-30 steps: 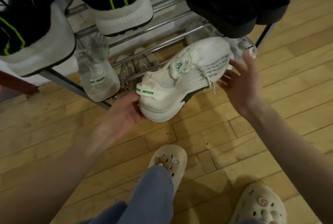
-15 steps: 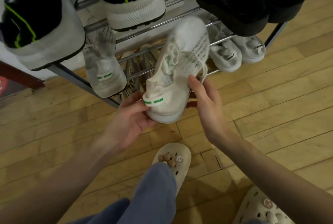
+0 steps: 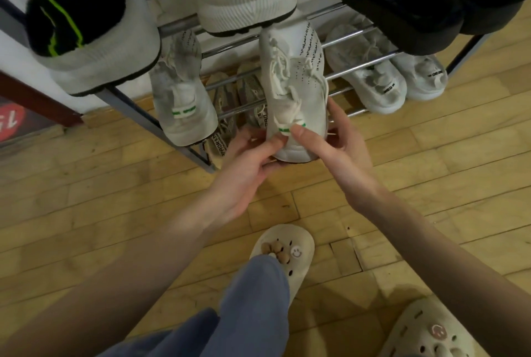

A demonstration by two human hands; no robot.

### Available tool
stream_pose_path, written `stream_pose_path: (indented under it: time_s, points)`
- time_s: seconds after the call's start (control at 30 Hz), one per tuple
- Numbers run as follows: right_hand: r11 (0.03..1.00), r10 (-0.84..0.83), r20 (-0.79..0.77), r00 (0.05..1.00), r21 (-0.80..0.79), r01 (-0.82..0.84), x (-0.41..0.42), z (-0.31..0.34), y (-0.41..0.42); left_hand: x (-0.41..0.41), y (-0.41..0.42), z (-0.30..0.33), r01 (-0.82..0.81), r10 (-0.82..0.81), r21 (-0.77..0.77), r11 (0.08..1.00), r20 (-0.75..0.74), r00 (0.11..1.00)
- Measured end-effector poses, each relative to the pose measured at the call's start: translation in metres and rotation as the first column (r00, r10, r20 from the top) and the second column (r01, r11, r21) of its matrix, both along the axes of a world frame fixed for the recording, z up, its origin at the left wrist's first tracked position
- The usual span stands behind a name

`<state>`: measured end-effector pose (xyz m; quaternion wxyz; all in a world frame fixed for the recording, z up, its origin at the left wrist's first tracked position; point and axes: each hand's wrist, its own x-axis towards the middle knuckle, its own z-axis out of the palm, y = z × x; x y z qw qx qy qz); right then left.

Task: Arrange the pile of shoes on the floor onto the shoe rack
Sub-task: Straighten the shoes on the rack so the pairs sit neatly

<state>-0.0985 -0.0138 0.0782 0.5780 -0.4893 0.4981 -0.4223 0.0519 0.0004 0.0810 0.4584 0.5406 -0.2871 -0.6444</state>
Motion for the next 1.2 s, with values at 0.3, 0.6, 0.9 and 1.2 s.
stream_pose_path:
  time_s: [0.3,0.6,0.9,1.2]
  points:
    - [0.985,-0.163,0.01,0.987,-0.061,0.163,0.006,-0.006,0.0,0.03,0.01,0.0,0.093,-0.109,0.091,0.992,0.191,0.976]
    - [0.987,-0.029,0.1,0.995,-0.155,0.044,0.041,0.009,-0.017,0.061,0.023,-0.006,-0.498,0.467,-0.032,0.867,0.405,0.786]
    - [0.983,0.053,-0.052,0.997,-0.174,-0.062,0.08,0.009,-0.065,0.069,0.016,-0.01,-0.516,0.523,-0.119,0.848,0.341,0.781]
    - [0.89,0.027,-0.574,0.818,-0.36,-0.282,0.071,-0.004,-0.071,0.081,0.012,-0.018,-0.38,0.454,-0.25,0.89,0.427,0.782]
